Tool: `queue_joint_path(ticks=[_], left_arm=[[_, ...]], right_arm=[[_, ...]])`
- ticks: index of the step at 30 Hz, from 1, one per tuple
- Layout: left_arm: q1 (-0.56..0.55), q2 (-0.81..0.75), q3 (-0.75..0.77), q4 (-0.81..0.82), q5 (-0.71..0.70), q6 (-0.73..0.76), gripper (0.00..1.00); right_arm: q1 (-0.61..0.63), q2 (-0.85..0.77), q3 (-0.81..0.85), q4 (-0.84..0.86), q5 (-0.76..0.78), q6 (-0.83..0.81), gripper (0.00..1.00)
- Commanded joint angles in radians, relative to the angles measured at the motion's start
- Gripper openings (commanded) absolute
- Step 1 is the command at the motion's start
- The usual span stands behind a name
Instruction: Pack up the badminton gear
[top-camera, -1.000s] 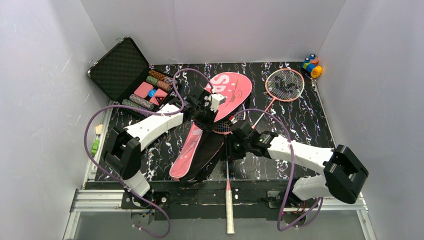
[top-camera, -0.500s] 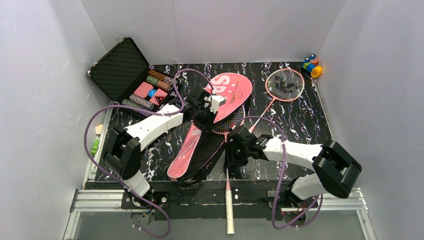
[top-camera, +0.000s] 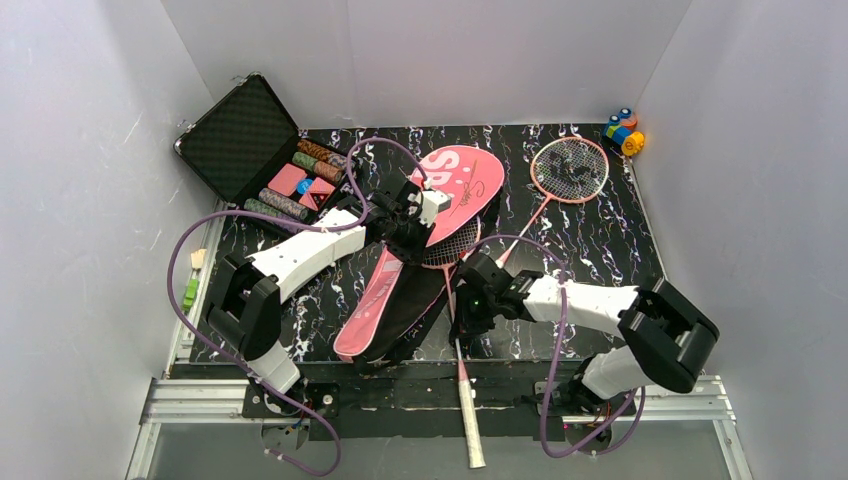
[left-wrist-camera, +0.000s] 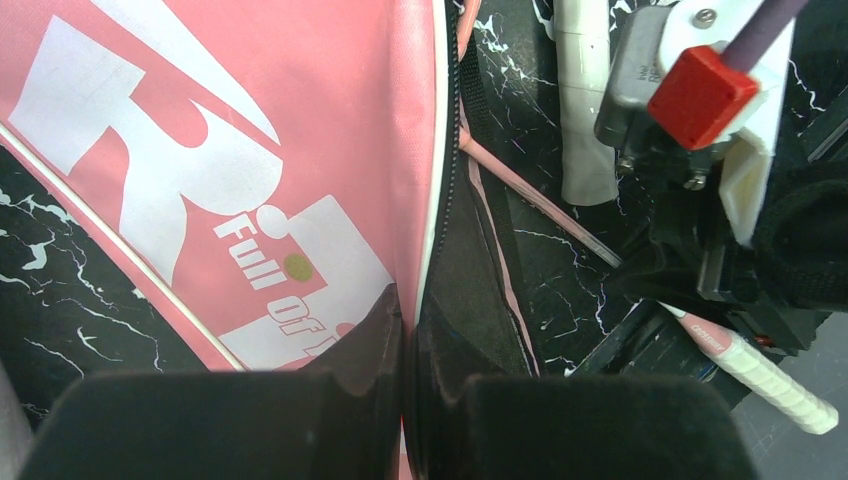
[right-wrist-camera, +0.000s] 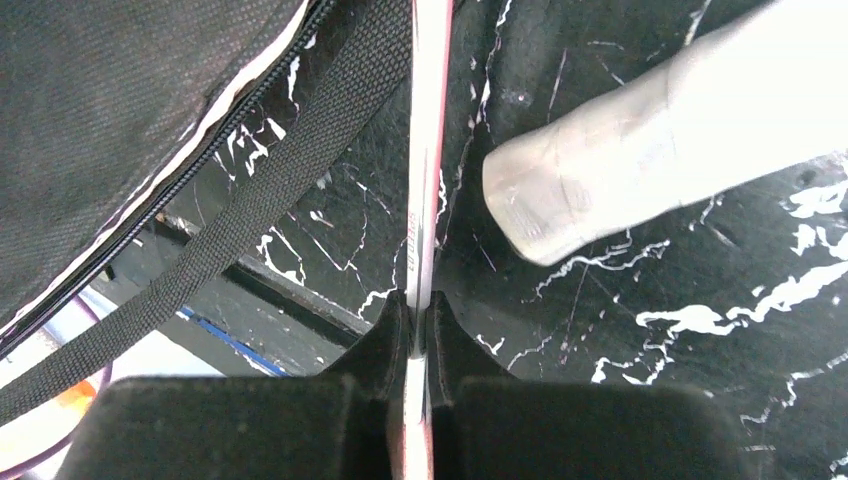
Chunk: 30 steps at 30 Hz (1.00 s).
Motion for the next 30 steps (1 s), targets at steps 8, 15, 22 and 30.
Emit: queue_joint_path(ticks=[8,15,22,30], left_arm=[[0.002,-0.043,0.022,-0.011,0.067,0.007,0.00],[0.001,-0.050,0.019,-0.024,0.071,0.014,0.00],[0.002,-0.051,0.021,-0.045,0.084,0.028,0.00],[-0.002,-0.045,0.027,-0.057,0.103,0.029,0.00]], right_arm=[[-0.009,-0.032,0.205,-0.161,0.040,-0.023,0.01],[-0.121,0.056,0.305,-0.135,-0.055,0.032,0.01],[-0.233,0.095,0.380,-0.077,-0.148,0.047,0.01],[-0.253,0.196,0.473,-0.019,-0.162,0.145,0.01]])
